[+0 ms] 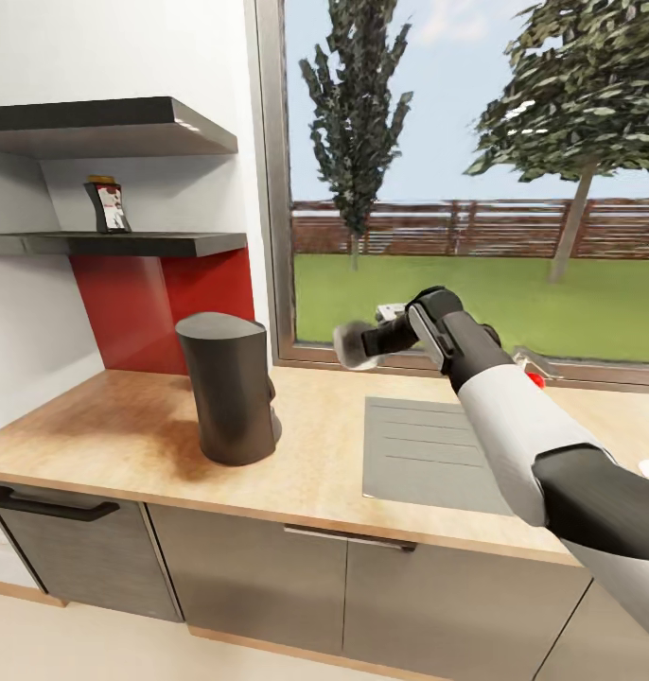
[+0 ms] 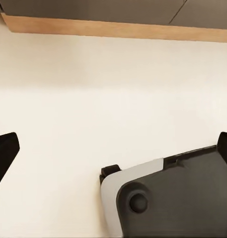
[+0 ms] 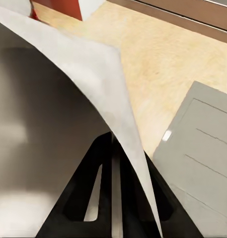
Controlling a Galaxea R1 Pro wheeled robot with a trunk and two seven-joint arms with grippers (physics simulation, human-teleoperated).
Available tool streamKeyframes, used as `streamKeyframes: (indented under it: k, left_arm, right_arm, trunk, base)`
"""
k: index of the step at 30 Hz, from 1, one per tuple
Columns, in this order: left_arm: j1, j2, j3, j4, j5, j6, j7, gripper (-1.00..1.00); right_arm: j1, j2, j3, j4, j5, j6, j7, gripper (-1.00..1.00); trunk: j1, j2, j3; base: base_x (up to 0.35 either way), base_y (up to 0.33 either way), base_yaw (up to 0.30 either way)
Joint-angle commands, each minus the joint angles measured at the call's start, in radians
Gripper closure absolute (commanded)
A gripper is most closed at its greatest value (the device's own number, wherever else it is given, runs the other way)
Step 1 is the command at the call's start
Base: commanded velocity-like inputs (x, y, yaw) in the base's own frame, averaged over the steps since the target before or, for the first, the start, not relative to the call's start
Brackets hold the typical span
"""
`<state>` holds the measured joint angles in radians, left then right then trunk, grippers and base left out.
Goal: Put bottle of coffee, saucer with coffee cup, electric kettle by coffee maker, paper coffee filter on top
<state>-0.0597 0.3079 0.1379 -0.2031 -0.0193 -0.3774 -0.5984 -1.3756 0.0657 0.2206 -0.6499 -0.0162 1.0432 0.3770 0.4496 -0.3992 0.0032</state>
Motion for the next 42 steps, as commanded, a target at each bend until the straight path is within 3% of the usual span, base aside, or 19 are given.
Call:
streamKeyframes:
  k: [1,6,14,17,20,25,29,36,39,42]
  left_arm:
    - [0.0,0.0,0.006,0.002,-0.006,-0.002,-0.006,-1.0]
    - [0.001,0.0,0.006,0.004,-0.034,-0.001,-0.005,-1.0]
    - [0.006,-0.001,0.008,0.004,-0.041,0.001,-0.002,-1.0]
    - [0.007,-0.004,0.008,0.004,-0.041,0.001,0.001,-1.0]
    - [0.007,-0.005,0.009,0.004,-0.041,0.002,0.003,-1.0]
    - [0.006,-0.007,0.011,0.004,-0.04,0.002,0.003,-1.0]
    - [0.007,-0.008,0.011,0.005,-0.041,0.002,0.003,-1.0]
    - [0.007,-0.009,0.011,0.005,-0.042,0.003,0.003,-1.0]
    - [0.007,-0.009,0.011,0.005,-0.042,0.003,0.003,-1.0]
    - [0.007,-0.009,0.011,0.016,-0.041,0.002,0.003,-1.0]
  right_arm:
    - [-0.004,0.001,0.005,0.006,-0.004,0.004,0.001,1.0]
    - [-0.113,0.008,0.015,0.099,-0.005,0.004,0.017,1.0]
    - [-0.411,0.012,0.014,0.52,-0.049,0.004,0.02,1.0]
    - [-0.495,0.02,0.013,0.598,-0.06,0.004,0.02,1.0]
    - [-0.535,0.037,0.013,0.618,-0.063,0.004,0.02,1.0]
    - [-0.55,0.048,0.002,0.62,-0.069,0.004,0.021,1.0]
    - [-0.552,0.044,-0.089,0.62,-0.071,0.004,0.023,1.0]
    - [-0.553,0.009,-0.33,0.624,-0.071,0.004,0.023,1.0]
    - [-0.553,0.001,-0.37,0.625,-0.071,0.004,0.023,1.0]
    - [-0.553,-0.003,-0.384,0.625,-0.071,0.004,0.023,1.0]
  trunk:
    - [0.0,-0.001,0.0]
    - [0.0,-0.001,0.0]
    - [0.0,-0.001,0.0]
    - [0.0,-0.001,0.0]
    - [0.0,-0.001,0.0]
    - [0.0,-0.001,0.0]
    - [0.0,-0.001,0.0]
    - [0.0,-0.001,0.0]
    - [0.0,-0.001,0.0]
    - [0.0,-0.001,0.0]
  base:
    - [0.0,0.0,0.0]
    - [0.0,0.0,0.0]
    - [0.0,0.0,0.0]
    - [0.0,0.0,0.0]
    - [0.0,0.0,0.0]
    - [0.0,0.0,0.0]
    - [0.0,0.0,0.0]
    - [0.0,0.0,0.0]
    - [0.0,0.0,0.0]
    - [0.0,0.0,0.0]
